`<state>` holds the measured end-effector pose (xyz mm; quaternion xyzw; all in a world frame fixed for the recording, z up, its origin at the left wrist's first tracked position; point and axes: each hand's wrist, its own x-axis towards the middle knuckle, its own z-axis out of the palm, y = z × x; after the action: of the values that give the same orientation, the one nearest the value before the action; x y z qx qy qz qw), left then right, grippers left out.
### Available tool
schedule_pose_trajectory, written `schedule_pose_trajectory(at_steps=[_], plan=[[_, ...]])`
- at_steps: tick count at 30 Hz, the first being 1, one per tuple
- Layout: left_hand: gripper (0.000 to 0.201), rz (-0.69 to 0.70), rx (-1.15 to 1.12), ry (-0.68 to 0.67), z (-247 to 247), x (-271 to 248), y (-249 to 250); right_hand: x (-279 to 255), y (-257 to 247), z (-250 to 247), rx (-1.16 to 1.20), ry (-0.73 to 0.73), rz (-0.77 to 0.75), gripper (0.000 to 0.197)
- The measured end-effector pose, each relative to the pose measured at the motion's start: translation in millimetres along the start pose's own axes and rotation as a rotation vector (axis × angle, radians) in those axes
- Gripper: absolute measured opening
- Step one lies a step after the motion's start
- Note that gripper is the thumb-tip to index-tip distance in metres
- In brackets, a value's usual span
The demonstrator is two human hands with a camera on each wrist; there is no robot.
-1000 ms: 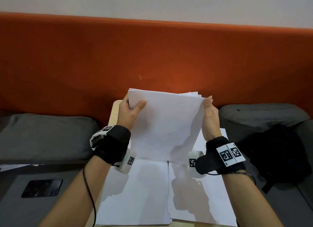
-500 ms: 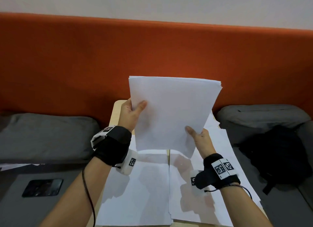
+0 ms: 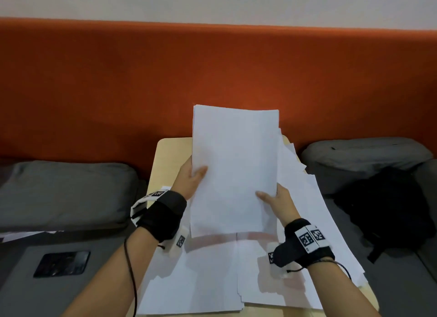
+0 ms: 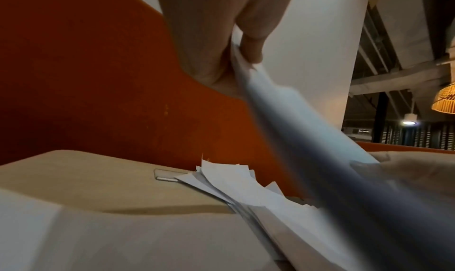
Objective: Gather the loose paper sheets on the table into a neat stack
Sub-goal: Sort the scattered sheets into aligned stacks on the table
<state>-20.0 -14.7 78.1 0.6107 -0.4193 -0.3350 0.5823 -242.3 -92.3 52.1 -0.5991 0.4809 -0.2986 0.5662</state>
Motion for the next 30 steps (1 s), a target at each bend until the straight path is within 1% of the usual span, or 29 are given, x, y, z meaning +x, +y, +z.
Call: schedule_pose_trajectory(at_steps=[1, 2, 3, 4, 5, 6, 7, 8, 9, 10, 14, 17, 21, 23, 26, 28, 30], plan=[[0.033, -0.021, 0.014, -0.002, -0.8, 2.5, -1.2, -1.3, 1.1, -2.9, -0.056, -0.008, -0.008, 0.015], [0.036, -0.06, 0.029, 0.011, -1.9, 3.6, -8.6, -1.3, 6.1, -7.2, -0.108, 0.028, 0.0, 0.014], [0.038, -0.114, 0.033, 0.03, -2.8, 2.6, -20.5, -0.4, 14.3, -13.7, -0.163, 0.105, 0.025, 0.015], [0.041, -0.183, 0.016, 0.047, -2.9, 0.5, -36.2, 1.5, 24.5, -21.5, -0.25, 0.203, 0.079, 0.021], [0.043, -0.247, 0.014, 0.062, -3.6, -3.7, -54.2, 2.6, 34.2, -28.9, -0.369, 0.287, 0.17, 0.034], [0.045, -0.305, 0.047, 0.075, -4.5, -8.3, -74.0, 2.4, 42.3, -35.9, -0.514, 0.345, 0.296, 0.046], [0.046, -0.355, 0.116, 0.069, -4.6, -13.4, -91.5, 0.5, 49.2, -42.2, -0.654, 0.37, 0.421, 0.056], [0.045, -0.395, 0.187, 0.046, -5.1, -17.7, -106.0, -4.0, 51.9, -46.4, -0.781, 0.367, 0.513, 0.064], [0.045, -0.433, 0.253, 0.026, -6.1, -20.1, -118.3, -5.5, 56.4, -49.3, -0.874, 0.355, 0.561, 0.069], [0.045, -0.465, 0.288, 0.016, -5.3, -21.7, -123.8, -6.5, 60.6, -51.6, -0.928, 0.35, 0.574, 0.073], [0.045, -0.493, 0.309, 0.008, -4.7, -17.3, -125.2, -3.4, 66.1, -56.0, -0.954, 0.334, 0.575, 0.082], [0.045, -0.509, 0.333, -0.002, -4.8, -17.7, -128.5, -3.1, 66.0, -53.4, -0.984, 0.336, 0.599, 0.08], [0.045, -0.511, 0.299, 0.006, -5.8, -17.9, -133.7, -1.8, 64.6, -51.7, -0.819, 0.332, 0.605, 0.074], [0.044, -0.512, 0.288, 0.0, -6.0, -18.6, -134.3, -2.3, 63.4, -50.6, -0.802, 0.33, 0.615, 0.074], [0.044, -0.513, 0.278, 0.006, -5.7, -18.9, -136.4, -5.0, 63.4, -48.7, -0.91, 0.377, 0.654, 0.08], [0.044, -0.513, 0.279, 0.009, -5.9, -18.9, -135.0, -5.6, 63.9, -49.2, -0.887, 0.377, 0.641, 0.087], [0.043, -0.51, 0.284, 0.013, -5.6, -18.6, -133.7, -6.1, 62.3, -52.8, -0.863, 0.365, 0.639, 0.088]])
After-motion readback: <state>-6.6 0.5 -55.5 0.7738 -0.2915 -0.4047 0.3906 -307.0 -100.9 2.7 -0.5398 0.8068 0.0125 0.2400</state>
